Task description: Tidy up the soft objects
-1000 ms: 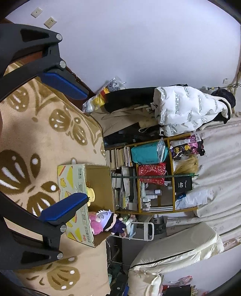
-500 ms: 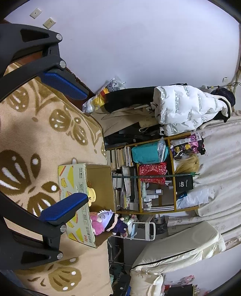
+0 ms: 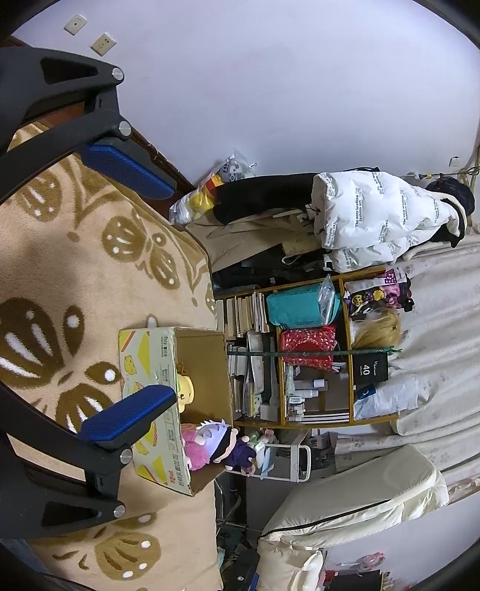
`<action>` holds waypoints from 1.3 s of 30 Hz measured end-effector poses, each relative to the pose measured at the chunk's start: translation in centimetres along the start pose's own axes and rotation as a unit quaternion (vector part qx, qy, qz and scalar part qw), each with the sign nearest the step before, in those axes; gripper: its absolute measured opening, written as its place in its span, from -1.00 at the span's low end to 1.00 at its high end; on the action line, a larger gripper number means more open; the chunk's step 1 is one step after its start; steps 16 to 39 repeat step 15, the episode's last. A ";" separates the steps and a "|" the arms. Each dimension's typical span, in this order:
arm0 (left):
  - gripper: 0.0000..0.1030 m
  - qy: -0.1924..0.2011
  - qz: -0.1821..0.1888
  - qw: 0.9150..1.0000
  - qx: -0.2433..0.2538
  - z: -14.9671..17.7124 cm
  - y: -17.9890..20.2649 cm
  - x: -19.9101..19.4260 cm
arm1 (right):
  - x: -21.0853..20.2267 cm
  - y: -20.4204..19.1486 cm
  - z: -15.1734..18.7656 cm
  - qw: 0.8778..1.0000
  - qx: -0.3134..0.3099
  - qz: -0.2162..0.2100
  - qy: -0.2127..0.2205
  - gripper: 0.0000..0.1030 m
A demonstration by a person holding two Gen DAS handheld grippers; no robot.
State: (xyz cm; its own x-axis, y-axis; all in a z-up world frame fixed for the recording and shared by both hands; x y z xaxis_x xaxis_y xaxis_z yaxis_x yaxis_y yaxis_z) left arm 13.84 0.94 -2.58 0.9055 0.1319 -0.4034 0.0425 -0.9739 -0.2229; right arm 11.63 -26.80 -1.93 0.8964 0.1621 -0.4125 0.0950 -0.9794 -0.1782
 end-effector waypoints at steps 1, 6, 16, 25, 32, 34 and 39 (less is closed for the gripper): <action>0.93 0.000 0.001 1.000 0.002 0.0 0.1 0.0 | 0.0 0.1 0.0 1.000 0.000 -0.001 0.000 1.00; 0.93 0.006 -0.001 1.000 0.010 0.0 0.3 -0.1 | 0.1 0.3 0.0 1.000 0.000 -0.003 -0.001 1.00; 0.93 0.006 0.002 1.000 0.009 -0.1 0.3 -0.3 | 0.0 0.3 0.0 1.000 0.001 -0.002 0.000 1.00; 0.93 0.006 0.002 1.000 0.009 -0.1 0.3 -0.3 | 0.0 0.3 0.0 1.000 0.001 -0.002 0.000 1.00; 0.93 0.006 0.002 1.000 0.009 -0.1 0.3 -0.3 | 0.0 0.3 0.0 1.000 0.001 -0.002 0.000 1.00; 0.93 0.006 0.002 1.000 0.009 -0.1 0.3 -0.3 | 0.0 0.3 0.0 1.000 0.001 -0.002 0.000 1.00; 0.93 0.006 0.002 1.000 0.009 -0.1 0.3 -0.3 | 0.0 0.3 0.0 1.000 0.001 -0.002 0.000 1.00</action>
Point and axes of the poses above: each gripper's, at about its wrist camera, not at the fingertips, and x roughly the way its jaws point, y to its right, z to its underside, the point moved 10 cm from there along x, roughly the way its jaws point, and after that the axes turned 9 degrees about -z, right-handed, at the moved point
